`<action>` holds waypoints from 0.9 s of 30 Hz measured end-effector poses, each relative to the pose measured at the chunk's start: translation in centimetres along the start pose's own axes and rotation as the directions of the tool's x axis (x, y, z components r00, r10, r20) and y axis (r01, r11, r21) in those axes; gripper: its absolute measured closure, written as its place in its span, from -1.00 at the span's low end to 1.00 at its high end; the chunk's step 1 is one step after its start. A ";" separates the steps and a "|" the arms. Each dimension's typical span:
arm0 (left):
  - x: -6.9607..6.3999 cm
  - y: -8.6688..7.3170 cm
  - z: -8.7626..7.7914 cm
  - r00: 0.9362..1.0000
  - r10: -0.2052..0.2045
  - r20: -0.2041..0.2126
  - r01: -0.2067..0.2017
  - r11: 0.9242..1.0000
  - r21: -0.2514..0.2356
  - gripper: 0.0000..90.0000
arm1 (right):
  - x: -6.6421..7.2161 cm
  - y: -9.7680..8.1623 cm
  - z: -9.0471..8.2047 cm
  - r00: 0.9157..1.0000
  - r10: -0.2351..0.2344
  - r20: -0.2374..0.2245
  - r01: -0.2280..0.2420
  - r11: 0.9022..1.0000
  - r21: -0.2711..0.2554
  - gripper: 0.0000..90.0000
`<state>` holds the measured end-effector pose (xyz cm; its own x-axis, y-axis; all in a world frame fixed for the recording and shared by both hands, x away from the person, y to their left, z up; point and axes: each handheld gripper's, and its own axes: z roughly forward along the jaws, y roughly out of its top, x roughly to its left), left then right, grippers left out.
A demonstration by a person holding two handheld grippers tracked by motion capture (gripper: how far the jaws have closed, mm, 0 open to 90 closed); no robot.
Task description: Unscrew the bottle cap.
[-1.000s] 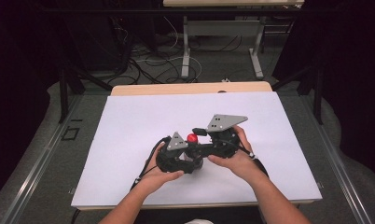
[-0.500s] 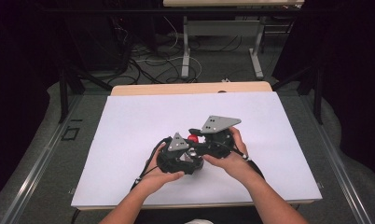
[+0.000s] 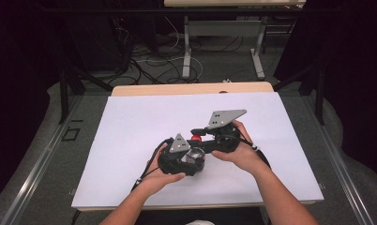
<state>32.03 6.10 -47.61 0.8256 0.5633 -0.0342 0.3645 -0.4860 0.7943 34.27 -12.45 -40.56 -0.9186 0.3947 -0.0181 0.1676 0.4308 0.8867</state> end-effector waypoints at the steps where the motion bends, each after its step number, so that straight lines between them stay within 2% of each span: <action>1: 0.1 0.0 0.0 1.000 -0.001 -0.002 0.001 1.000 -0.003 -0.33 | 0.6 0.0 -0.1 0.999 0.032 0.039 -0.032 0.999 -0.018 0.15; 3: 0.2 0.0 -0.1 1.000 -0.010 -0.010 0.010 1.000 -0.007 -0.33 | 0.9 0.1 -0.2 0.998 0.043 0.051 -0.041 0.999 -0.022 0.14; 4: 0.3 0.0 -0.2 1.000 -0.007 -0.009 0.007 1.000 -0.003 -0.33 | 1.3 0.1 -0.2 0.996 0.042 0.073 -0.039 0.999 -0.037 0.13; 6: 0.4 0.0 -0.2 1.000 -0.006 -0.015 0.006 1.000 -0.002 -0.33 | 1.9 0.2 -0.3 0.990 0.030 0.137 -0.026 0.999 -0.031 0.13; 8: 0.4 0.0 -0.3 1.000 -0.006 -0.017 0.006 1.000 -0.002 -0.33 | 2.6 0.2 -0.1 0.983 0.055 0.176 -0.052 0.998 -0.022 0.13; 12: 0.3 0.0 -0.1 1.000 -0.014 -0.012 0.014 1.000 -0.011 -0.33 | 2.8 0.1 0.3 0.981 0.040 0.189 -0.035 0.999 -0.033 0.15; 14: 0.2 0.0 -0.1 1.000 -0.010 -0.015 0.010 1.000 -0.009 -0.33 | 2.7 0.0 0.5 0.981 0.050 0.189 -0.044 0.998 -0.035 0.17; 17: 0.1 0.0 0.0 1.000 -0.007 -0.013 0.007 1.000 -0.005 -0.33 | 2.6 0.0 0.7 0.980 0.044 0.194 -0.040 0.999 -0.024 0.26; 18: 0.2 0.1 -0.1 1.000 0.000 -0.003 0.001 1.000 0.011 -0.33 | 2.5 0.0 0.8 0.979 0.033 0.199 -0.030 0.999 -0.017 0.33; 19: 0.3 0.0 -0.2 1.000 0.005 0.000 -0.005 1.000 0.017 -0.33 | 2.4 0.0 0.9 0.981 0.026 0.195 -0.024 1.000 -0.010 0.34; 20: 0.3 0.0 -0.1 1.000 -0.008 0.002 0.008 1.000 0.007 -0.33 | 1.8 0.0 0.9 0.988 0.019 0.150 -0.017 1.000 -0.012 0.35; 21: 0.3 0.0 -0.1 1.000 -0.005 -0.008 0.005 1.000 -0.001 -0.33 | 1.6 0.0 0.7 0.991 0.023 0.129 -0.023 1.000 -0.004 0.35; 22: 0.2 0.0 -0.1 1.000 -0.007 -0.008 0.007 1.000 -0.002 -0.33 | 1.6 0.0 0.7 0.991 0.023 0.129 -0.023 1.000 -0.004 0.35; 23: 0.2 0.0 -0.1 1.000 -0.004 -0.008 0.004 1.000 -0.002 -0.33 | 0.9 0.1 0.5 0.996 0.019 0.084 -0.018 1.000 -0.008 0.35; 24: 0.2 0.0 -0.1 1.000 -0.004 -0.006 0.004 1.000 -0.001 -0.33 | 0.9 0.1 0.5 0.996 0.019 0.084 -0.018 1.000 -0.008 0.35; 25: 0.2 0.0 -0.2 1.000 -0.005 -0.007 0.005 1.000 -0.001 -0.33 | 0.3 0.0 0.4 0.999 0.020 0.044 -0.020 1.000 -0.007 0.35; 26: 0.2 0.0 -0.1 1.000 0.003 -0.007 -0.003 1.000 -0.002 -0.33 | 0.1 0.1 0.3 1.000 0.016 0.022 -0.016 1.000 0.001 0.35; 27: 0.1 0.0 -0.1 1.000 -0.013 -0.003 0.013 1.000 -0.001 -0.33 | 0.0 0.0 0.4 1.000 0.010 0.017 -0.010 1.000 -0.006 0.35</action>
<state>32.05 6.22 -47.55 0.8194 0.5717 -0.0427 0.3749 -0.4779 0.7944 34.41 -12.14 -40.70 -0.9105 0.4133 -0.0170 0.1749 0.4219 0.8896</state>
